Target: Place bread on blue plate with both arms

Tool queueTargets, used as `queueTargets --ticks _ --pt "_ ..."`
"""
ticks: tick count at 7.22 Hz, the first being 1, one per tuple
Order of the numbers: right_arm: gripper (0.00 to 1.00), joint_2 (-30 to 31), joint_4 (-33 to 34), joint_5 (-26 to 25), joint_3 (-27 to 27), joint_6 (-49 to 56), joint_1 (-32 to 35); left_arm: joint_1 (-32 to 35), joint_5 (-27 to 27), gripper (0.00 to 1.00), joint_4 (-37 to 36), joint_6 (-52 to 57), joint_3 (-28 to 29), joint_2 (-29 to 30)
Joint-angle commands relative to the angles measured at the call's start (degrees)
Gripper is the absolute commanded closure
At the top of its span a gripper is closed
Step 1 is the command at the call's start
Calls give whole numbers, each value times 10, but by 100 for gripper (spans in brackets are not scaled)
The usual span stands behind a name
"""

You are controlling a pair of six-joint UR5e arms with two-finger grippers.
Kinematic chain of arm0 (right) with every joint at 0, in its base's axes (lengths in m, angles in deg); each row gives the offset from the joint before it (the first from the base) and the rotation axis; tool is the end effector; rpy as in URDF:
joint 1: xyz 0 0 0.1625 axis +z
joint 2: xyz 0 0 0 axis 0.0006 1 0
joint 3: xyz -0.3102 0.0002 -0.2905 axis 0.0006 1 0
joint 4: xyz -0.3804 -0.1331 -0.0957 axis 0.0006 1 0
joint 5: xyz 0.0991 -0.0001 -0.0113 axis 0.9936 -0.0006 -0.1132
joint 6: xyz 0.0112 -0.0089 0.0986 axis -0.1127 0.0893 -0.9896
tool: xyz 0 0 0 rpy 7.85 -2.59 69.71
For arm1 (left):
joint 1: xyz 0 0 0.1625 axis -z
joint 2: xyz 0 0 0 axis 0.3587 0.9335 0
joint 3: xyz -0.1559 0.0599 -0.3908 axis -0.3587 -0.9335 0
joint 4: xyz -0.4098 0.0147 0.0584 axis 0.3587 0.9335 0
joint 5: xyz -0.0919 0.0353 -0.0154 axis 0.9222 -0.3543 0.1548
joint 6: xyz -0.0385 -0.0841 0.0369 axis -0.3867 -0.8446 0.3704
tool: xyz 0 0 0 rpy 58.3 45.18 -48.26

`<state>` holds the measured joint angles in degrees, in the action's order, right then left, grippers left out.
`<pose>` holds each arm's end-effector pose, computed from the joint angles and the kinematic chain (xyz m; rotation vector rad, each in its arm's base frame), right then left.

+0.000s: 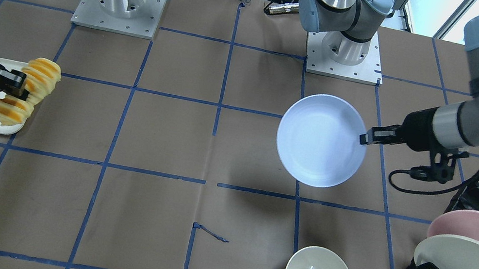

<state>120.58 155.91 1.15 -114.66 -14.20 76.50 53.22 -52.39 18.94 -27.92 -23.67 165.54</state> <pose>0.0096 -0.5763 0.4042 0.2237 2.9794 0.2740 -0.0182 -0.5247 0.3395 0.3820 -2.7676 -0.4060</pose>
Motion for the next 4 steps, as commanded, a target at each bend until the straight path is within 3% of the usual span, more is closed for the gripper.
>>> queueTargets --ticks 1,2,3,4 --pt "100 -10 62 20 10 -132 115 126 15 100 -251 -95 -54 28" --pt "100 -29 87 19 10 -157 154 169 19 100 -404 -98 -95 52" --pt "100 -44 102 19 10 -169 184 195 48 100 -497 -116 -122 82" --pt "100 -58 114 19 10 -187 204 201 57 100 -504 -118 -125 108"
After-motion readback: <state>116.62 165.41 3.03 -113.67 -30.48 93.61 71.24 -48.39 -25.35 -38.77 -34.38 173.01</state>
